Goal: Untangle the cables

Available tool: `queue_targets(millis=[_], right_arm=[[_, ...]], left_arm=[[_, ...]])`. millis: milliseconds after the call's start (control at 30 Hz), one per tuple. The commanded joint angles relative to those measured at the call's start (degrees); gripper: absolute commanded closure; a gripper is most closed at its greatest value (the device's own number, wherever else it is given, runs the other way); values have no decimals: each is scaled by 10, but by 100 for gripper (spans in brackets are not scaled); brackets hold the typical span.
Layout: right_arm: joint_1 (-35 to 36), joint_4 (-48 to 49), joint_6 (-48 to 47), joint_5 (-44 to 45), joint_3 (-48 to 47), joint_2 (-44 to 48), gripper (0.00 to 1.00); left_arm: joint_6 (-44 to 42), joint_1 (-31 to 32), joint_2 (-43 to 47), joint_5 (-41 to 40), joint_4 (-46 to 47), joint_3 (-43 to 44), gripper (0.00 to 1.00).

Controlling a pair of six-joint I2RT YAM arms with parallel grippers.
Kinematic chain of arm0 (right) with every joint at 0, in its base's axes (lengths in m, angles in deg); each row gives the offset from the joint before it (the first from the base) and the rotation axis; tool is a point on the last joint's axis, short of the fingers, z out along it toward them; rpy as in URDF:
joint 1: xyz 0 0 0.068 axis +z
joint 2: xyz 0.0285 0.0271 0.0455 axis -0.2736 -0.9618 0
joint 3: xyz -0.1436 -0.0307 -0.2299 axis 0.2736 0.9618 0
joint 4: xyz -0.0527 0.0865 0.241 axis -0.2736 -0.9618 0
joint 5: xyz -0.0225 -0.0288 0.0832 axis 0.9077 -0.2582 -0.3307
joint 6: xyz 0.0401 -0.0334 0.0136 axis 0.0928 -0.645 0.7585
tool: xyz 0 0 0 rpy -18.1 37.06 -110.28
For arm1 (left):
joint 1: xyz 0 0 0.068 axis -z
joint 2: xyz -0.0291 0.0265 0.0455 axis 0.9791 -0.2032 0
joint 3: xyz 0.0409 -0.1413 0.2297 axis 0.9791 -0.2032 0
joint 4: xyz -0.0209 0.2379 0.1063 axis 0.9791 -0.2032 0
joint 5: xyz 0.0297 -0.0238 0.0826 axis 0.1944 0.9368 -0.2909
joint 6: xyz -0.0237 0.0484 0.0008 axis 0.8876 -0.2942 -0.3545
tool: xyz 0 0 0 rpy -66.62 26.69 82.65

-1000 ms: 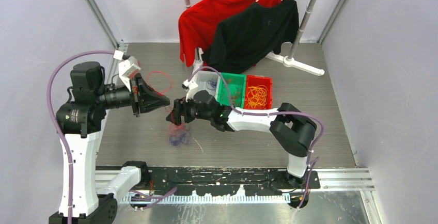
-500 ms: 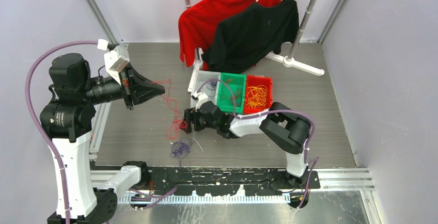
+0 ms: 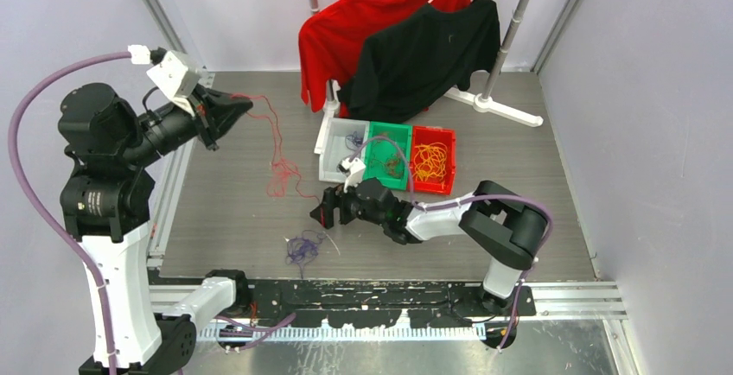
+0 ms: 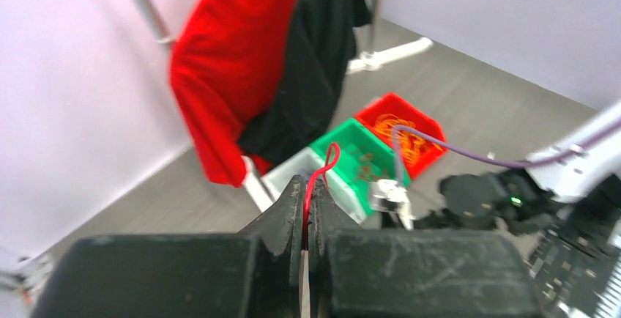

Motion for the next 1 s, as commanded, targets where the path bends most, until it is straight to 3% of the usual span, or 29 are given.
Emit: queue_targets(millis=[0,200,333,767,967], right_arm=[[-2,105,-34,-3,24,65,18],[-2,85,-59,-31,23,139,16],[-2,63,-61,-36,20,183,16],[-2,-59,-109,-65,-75,236,15],[-2,-98,-157,-56,-134,240,5]], left_arm=[[3,-1,-4,-125,75,25,100],[-17,-1,-1,-203,107,-3,100],[-20,-1,-6,-211,104,-5,100],[32,-1,17,35,48,-62,100],[63,-1,36,88,54,-89,100]])
